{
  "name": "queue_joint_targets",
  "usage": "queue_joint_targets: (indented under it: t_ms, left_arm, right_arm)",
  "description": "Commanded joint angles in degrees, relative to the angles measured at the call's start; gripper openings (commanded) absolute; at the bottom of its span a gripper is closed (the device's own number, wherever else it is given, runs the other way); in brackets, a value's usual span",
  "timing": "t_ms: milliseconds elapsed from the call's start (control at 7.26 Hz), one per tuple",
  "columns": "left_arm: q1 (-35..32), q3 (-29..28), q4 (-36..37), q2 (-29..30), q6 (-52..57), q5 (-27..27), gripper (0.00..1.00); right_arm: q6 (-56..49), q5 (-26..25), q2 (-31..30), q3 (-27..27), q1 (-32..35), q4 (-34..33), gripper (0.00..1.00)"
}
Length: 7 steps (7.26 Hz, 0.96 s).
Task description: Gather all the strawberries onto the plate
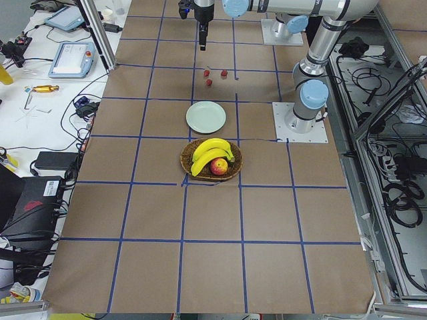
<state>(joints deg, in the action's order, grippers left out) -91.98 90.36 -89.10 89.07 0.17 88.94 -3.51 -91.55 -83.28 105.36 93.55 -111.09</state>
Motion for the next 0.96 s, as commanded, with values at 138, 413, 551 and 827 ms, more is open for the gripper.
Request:
queue_joint_targets:
  t_ms: [138, 413, 551, 827]
  left_arm:
    - [0.0, 0.0, 0.1, 0.0, 0.0, 0.0, 1.00]
    - [0.0, 0.1, 0.0, 0.2, -0.1, 0.0, 1.00]
    - [0.0, -0.1, 0.0, 0.2, -0.1, 0.0, 1.00]
    - [0.0, -0.1, 0.0, 0.3, -0.3, 0.0, 1.00]
  right_arm:
    - [-4.0, -2.6, -4.6, -0.5, -2.7, 2.4, 1.00]
    - [-3.1, -2.0, -5.5, -10.0, -2.5, 14.0, 1.00]
    - [-3.1, 0.3, -5.5, -17.0, -2.5, 20.8, 1.00]
    - [-2.6, 2.7, -5.1, -20.5, -2.5, 20.2, 1.00]
